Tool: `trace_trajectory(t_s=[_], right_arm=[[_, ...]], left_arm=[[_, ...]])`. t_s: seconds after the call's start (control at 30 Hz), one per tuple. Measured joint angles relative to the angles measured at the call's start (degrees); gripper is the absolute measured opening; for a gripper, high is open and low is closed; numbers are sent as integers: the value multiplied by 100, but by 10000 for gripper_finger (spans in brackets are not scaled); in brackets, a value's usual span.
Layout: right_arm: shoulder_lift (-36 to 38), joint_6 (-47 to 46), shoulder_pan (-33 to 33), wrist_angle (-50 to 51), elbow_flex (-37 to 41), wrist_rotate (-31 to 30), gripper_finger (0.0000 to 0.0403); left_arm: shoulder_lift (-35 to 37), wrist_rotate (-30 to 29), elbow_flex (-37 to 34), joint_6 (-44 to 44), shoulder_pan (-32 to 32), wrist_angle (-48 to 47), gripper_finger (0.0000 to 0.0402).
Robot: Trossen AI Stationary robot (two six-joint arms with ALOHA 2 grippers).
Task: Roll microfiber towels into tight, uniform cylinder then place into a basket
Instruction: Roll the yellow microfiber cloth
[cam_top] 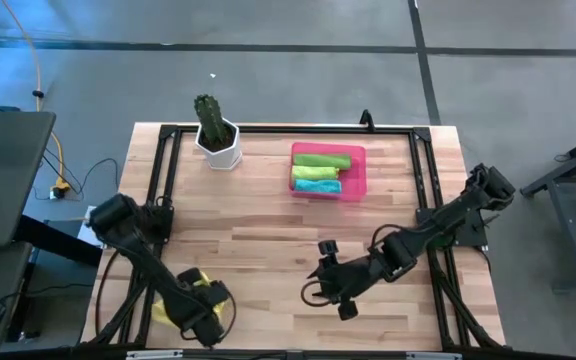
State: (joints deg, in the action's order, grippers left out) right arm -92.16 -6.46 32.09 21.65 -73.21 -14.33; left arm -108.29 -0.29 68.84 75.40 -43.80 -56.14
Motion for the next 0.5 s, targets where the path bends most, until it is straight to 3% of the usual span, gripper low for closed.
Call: trace_trajectory(t_s=[0.3, 0.5], right_arm=[[-2, -12, -24, 89, 0, 815, 181], [-2, 95, -30, 135, 0, 840, 181]], left_arm=[[-368, 256, 31, -1135, 757, 729, 94], [-368, 60, 29, -1646, 1316, 952, 94]])
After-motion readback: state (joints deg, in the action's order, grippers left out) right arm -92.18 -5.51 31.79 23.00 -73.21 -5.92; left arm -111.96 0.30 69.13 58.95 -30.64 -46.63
